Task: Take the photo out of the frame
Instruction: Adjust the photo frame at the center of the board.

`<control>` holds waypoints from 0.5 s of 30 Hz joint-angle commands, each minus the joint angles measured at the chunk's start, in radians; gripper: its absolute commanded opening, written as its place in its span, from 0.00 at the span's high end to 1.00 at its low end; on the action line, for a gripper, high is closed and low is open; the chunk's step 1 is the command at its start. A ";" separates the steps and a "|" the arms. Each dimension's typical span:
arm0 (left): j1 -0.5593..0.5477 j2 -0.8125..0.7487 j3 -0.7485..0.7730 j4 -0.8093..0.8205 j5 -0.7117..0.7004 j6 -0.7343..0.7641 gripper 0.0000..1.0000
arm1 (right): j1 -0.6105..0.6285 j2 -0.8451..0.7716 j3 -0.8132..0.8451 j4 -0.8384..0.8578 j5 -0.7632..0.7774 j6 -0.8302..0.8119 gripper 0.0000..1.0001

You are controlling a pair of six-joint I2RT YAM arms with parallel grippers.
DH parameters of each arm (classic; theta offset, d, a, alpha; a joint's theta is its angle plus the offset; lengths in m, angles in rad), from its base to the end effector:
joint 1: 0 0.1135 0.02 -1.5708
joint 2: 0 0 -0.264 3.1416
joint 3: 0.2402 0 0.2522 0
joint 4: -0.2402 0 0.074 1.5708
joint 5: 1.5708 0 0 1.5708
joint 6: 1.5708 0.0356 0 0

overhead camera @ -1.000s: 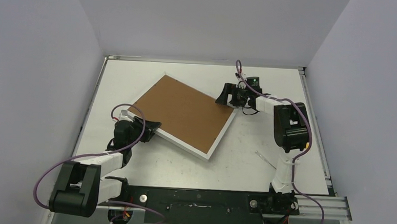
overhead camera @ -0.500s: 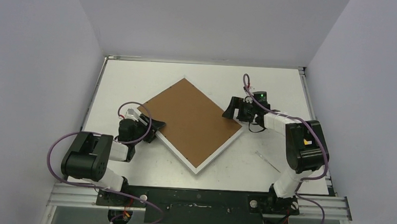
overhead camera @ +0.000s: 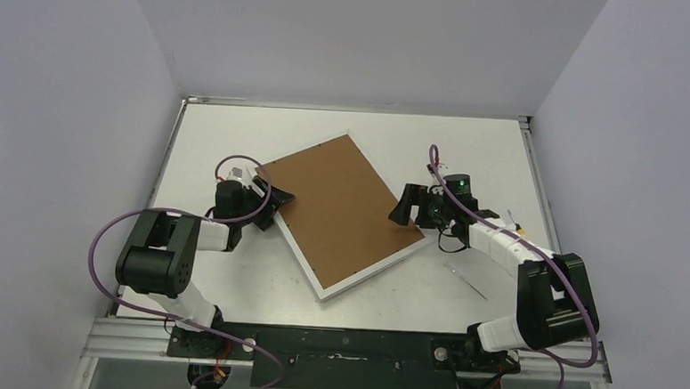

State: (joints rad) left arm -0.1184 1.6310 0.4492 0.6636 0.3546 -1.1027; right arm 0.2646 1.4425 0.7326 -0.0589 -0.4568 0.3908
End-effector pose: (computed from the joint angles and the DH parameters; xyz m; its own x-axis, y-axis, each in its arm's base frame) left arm 0.2742 -0.0451 0.1199 -0.5881 -0.7728 -0.2385 -0.2538 0.4563 -0.8529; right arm 0.2732 0.0903 0.1875 -0.8264 0.1303 -0.5477 -0.2443 0.7935 0.5573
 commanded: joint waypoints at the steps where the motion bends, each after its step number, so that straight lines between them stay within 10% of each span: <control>1: -0.010 -0.062 0.102 -0.264 -0.116 0.134 0.30 | 0.025 -0.065 -0.039 -0.027 0.008 0.003 0.09; 15: -0.056 -0.128 0.222 -0.556 -0.386 0.234 0.29 | 0.019 -0.174 0.001 -0.115 0.315 0.014 0.02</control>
State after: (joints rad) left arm -0.1490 1.5505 0.6102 0.2455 0.1303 -0.9192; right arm 0.2947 1.2743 0.6724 -0.1772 -0.2817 0.3882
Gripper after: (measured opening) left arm 0.710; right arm 0.971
